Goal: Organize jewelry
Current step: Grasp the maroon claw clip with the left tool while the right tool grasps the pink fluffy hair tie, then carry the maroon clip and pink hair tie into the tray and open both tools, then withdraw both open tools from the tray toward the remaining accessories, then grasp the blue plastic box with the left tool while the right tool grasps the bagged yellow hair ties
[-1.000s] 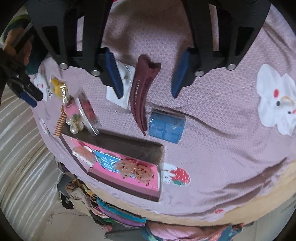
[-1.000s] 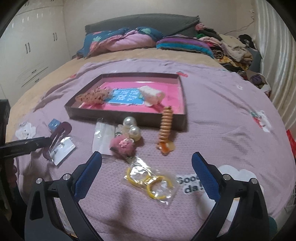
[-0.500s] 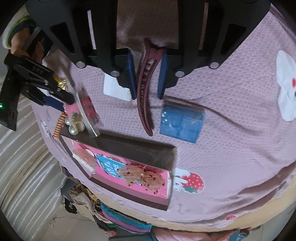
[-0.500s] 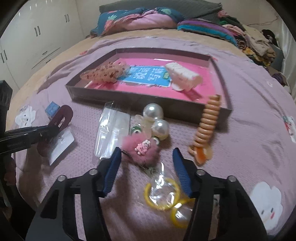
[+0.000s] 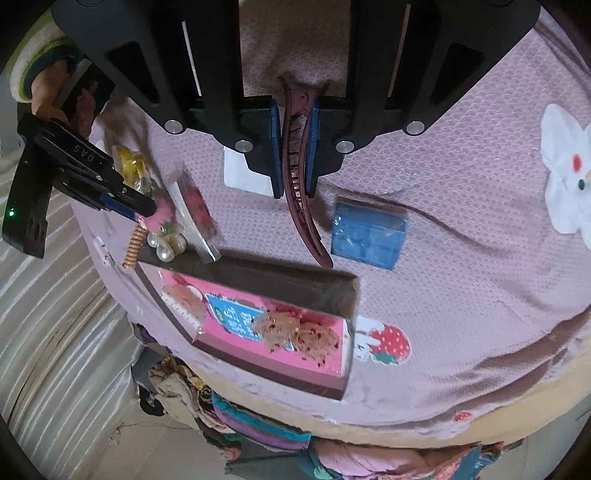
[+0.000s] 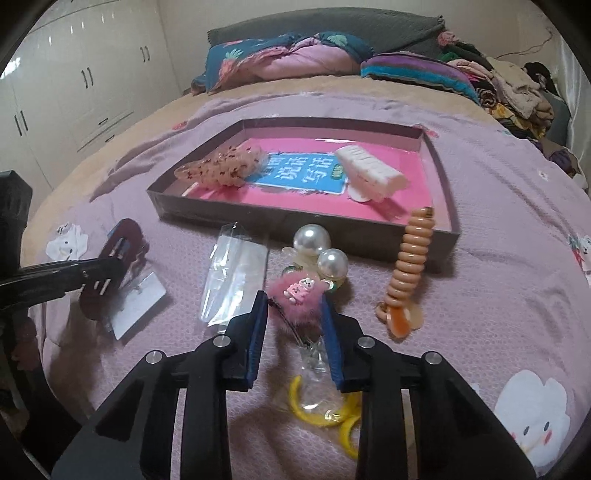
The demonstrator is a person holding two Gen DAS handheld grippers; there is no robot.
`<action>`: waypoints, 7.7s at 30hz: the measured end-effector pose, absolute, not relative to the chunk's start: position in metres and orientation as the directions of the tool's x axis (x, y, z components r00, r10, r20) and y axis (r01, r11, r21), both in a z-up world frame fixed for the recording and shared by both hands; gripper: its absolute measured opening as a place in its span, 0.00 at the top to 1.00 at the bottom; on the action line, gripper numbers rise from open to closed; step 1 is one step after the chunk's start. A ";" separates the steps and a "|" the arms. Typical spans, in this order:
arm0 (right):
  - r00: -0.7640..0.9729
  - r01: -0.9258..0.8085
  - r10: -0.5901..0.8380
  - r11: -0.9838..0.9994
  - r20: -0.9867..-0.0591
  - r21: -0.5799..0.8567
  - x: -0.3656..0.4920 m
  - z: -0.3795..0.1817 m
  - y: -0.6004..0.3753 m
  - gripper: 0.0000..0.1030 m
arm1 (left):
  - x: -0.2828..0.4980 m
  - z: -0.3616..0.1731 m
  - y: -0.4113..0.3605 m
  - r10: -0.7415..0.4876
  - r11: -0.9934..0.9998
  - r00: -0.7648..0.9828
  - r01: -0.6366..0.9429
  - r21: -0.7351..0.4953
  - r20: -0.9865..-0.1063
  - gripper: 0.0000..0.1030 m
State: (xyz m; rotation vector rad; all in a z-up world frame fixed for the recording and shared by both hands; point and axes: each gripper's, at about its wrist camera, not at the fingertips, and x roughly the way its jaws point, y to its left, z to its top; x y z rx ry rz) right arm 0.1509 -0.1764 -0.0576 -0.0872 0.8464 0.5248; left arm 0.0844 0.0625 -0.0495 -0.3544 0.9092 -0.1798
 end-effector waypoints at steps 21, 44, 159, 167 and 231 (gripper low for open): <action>0.481 -0.489 0.467 0.845 -0.742 0.215 0.146 -0.058 -0.197 0.66 | 0.086 -0.012 0.025 -0.295 0.942 0.645 0.071 -0.329 -0.704 0.95; 0.646 -0.440 0.475 0.872 -0.598 0.217 0.142 -0.004 -0.223 0.76 | 0.129 0.012 -0.005 -0.339 0.934 0.660 0.152 -0.323 -0.671 0.95; 0.851 -0.219 0.214 0.975 -0.479 0.047 0.131 0.067 -0.265 0.07 | 0.098 0.066 0.047 -0.216 0.949 0.792 0.032 -0.314 -0.572 0.09; 0.853 -0.214 0.208 0.976 -0.479 0.042 0.119 0.065 -0.269 0.07 | 0.085 0.058 0.055 -0.195 0.950 0.783 0.003 -0.311 -0.591 0.09; 0.549 -0.435 0.222 0.899 -0.806 -0.049 0.136 -0.096 -0.201 0.32 | 0.120 -0.050 0.062 -0.040 0.992 0.645 -0.065 -0.108 -0.763 0.29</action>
